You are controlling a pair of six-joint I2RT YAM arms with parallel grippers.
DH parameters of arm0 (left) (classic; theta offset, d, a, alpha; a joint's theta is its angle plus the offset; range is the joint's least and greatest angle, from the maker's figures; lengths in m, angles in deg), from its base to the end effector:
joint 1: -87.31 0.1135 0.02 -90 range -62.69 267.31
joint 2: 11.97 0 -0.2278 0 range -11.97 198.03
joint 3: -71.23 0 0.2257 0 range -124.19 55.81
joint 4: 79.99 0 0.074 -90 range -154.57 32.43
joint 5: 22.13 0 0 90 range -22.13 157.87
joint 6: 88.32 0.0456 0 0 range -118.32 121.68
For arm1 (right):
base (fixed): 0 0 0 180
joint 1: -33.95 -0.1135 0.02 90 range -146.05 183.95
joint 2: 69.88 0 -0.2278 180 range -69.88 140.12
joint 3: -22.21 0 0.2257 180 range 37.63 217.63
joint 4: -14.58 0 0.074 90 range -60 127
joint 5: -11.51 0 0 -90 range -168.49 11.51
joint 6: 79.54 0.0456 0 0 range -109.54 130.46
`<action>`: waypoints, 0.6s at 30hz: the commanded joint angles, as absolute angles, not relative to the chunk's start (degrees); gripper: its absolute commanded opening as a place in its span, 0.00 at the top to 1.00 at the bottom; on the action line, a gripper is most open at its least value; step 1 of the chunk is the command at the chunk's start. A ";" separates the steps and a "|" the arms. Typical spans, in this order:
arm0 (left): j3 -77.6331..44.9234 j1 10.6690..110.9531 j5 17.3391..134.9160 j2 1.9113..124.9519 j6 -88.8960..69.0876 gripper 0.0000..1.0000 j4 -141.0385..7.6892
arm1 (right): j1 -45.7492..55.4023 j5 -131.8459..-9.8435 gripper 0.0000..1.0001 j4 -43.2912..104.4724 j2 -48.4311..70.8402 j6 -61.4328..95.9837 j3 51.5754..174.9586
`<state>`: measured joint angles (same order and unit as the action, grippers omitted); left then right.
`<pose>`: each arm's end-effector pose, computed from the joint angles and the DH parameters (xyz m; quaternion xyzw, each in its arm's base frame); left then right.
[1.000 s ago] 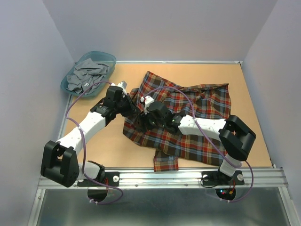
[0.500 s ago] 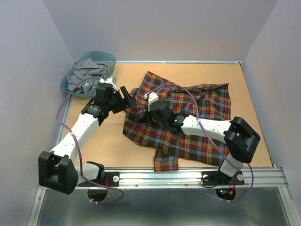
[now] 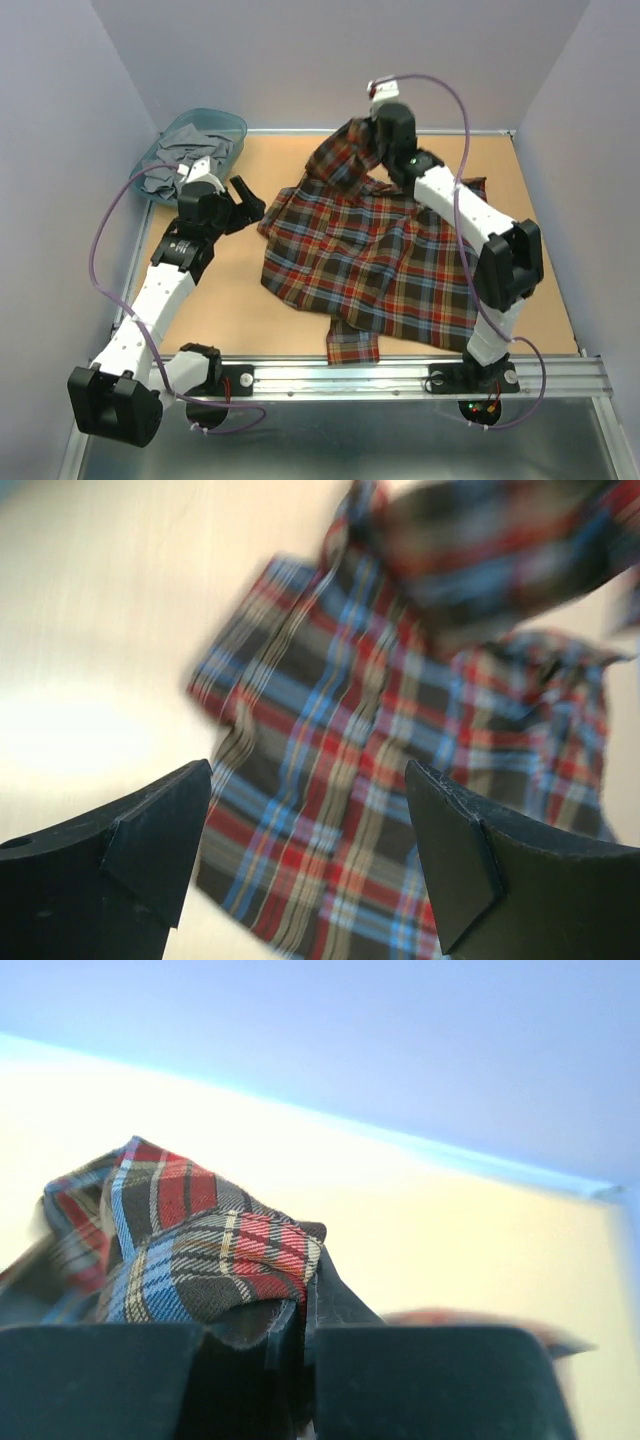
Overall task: Fold and stack the long sleeve shirts
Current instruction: Flatten the shirt out
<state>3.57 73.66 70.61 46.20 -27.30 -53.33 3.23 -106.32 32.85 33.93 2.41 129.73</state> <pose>0.2295 -0.0580 0.3090 -0.0932 0.7992 -0.2336 0.5459 0.3636 0.1913 0.3206 -0.1161 0.7731 -0.0698 0.6197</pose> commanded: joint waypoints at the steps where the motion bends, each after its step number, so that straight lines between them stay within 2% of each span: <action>1: 7.73 73.69 70.86 46.21 -28.64 0.11 -54.38 | 9.86 -108.37 0.99 31.23 41.99 -7.72 148.77; 6: 9.50 73.60 69.10 46.12 -29.61 0.11 -52.89 | 15.75 -109.51 0.94 30.61 56.84 -13.53 171.54; 7: 9.67 73.60 68.49 46.21 -29.61 0.11 -52.71 | 16.98 -109.25 0.84 30.52 61.13 -14.14 176.97; 9: 9.76 73.60 68.31 46.56 -29.09 0.11 -52.62 | 17.87 -109.51 0.66 27.19 63.71 -13.71 180.01; 10: 10.02 73.60 66.65 46.73 -28.56 0.11 -52.79 | 18.04 -109.77 0.40 25.88 64.24 -13.71 180.28; 11: 10.28 73.60 66.72 47.08 -28.04 0.11 -52.88 | 18.13 -109.86 0.28 24.65 64.85 -13.71 179.93; 14: 9.59 73.60 66.55 49.63 -24.09 0.10 -53.06 | 17.70 -112.58 0.01 24.72 63.20 -10.47 177.31; 17: 8.88 73.60 63.92 52.62 -21.18 0.10 -52.88 | 17.52 -112.94 0.00 25.16 54.16 -3.18 163.97; 18: 8.62 73.69 63.74 54.37 -20.92 0.10 -52.19 | 17.60 -112.59 0.00 26.55 48.83 1.45 156.19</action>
<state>9.84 73.60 66.94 51.22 -25.04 -51.88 18.42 -110.74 29.18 62.74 -8.70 168.83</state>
